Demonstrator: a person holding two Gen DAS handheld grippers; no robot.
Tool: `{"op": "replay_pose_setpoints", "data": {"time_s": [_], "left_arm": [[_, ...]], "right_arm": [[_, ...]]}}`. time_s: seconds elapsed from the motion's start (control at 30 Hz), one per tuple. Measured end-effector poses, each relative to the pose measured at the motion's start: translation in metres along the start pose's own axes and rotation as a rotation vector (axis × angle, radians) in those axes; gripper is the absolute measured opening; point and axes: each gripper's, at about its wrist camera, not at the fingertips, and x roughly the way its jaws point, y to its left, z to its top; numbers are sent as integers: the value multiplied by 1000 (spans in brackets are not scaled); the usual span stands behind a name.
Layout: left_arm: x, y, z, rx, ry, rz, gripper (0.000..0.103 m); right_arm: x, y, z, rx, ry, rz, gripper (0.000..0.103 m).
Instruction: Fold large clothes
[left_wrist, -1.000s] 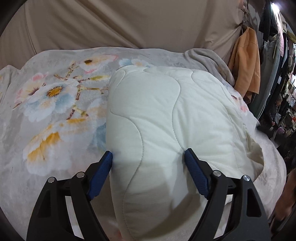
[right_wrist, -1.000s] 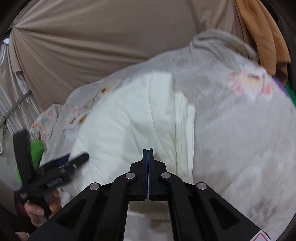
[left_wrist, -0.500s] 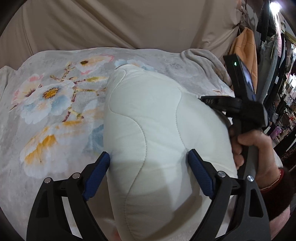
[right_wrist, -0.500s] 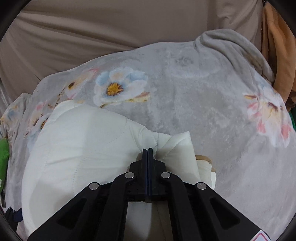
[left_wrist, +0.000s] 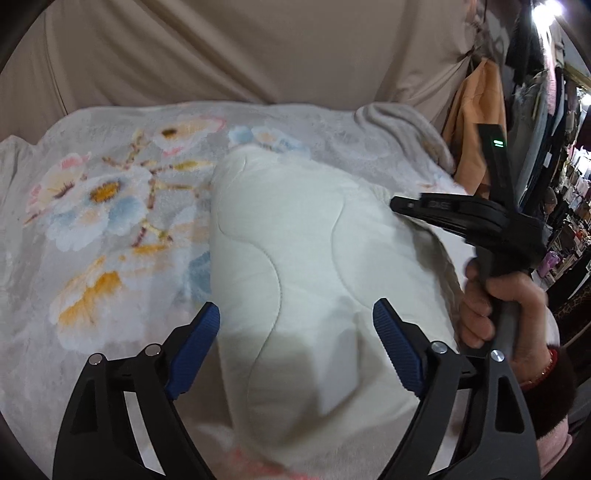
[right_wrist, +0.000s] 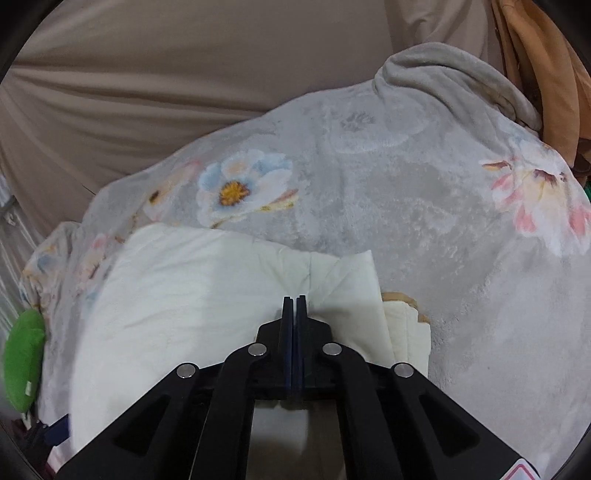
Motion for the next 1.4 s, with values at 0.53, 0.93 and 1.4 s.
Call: {"op": "replay_pose_setpoints", "data": {"time_s": [0.53,0.93,1.4], "left_arm": [[10,-24,-42,117,66,70,89],[1,-14,-34,63,76,36,92],[-22,-4,-25,43,18,22,91]], "right_arm": [[-91,-11,-134,-63,93,-37,0],[-117,-7,-123,-37,24,-18,8],[-131,-8,-123,-6,-49,-5,7]]}}
